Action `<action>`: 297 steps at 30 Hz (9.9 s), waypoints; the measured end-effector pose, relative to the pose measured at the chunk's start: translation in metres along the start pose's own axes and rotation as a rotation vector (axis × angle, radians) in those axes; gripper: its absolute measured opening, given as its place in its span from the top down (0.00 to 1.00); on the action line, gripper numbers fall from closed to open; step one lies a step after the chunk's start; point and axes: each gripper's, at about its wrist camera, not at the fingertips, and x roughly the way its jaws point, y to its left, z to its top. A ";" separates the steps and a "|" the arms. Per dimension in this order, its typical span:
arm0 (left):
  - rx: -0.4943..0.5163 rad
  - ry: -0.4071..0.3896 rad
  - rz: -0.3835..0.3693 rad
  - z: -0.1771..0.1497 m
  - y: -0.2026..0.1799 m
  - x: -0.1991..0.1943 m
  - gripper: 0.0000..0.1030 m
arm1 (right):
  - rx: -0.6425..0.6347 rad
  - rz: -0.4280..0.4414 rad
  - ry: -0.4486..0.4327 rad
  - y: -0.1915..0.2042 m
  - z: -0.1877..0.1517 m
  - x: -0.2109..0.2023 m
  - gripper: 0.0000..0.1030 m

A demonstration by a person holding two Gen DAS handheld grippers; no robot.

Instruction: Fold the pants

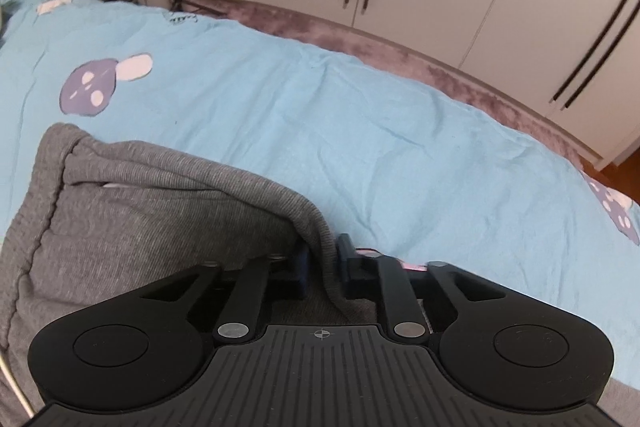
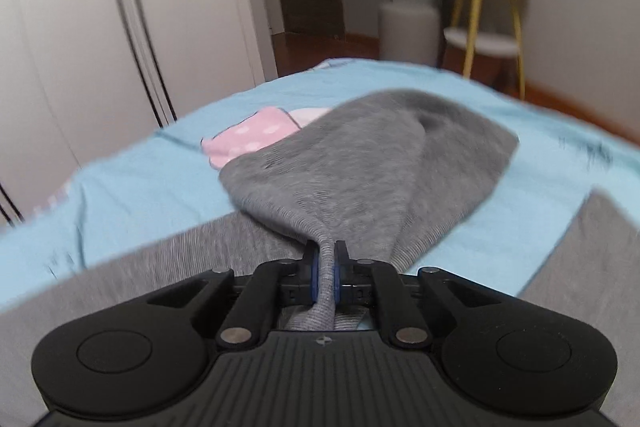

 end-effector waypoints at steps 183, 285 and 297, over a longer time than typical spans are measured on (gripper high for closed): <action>0.425 -0.060 -0.142 -0.334 -0.016 -0.150 0.00 | -0.257 0.241 0.055 -0.092 -0.050 -0.137 0.65; 0.185 -0.164 -0.169 -0.317 0.067 -0.214 0.00 | -0.759 0.586 0.141 0.080 -0.224 -0.258 0.90; 0.159 -0.141 -0.206 -0.313 0.073 -0.208 0.00 | -0.762 0.655 0.120 0.088 -0.230 -0.274 0.90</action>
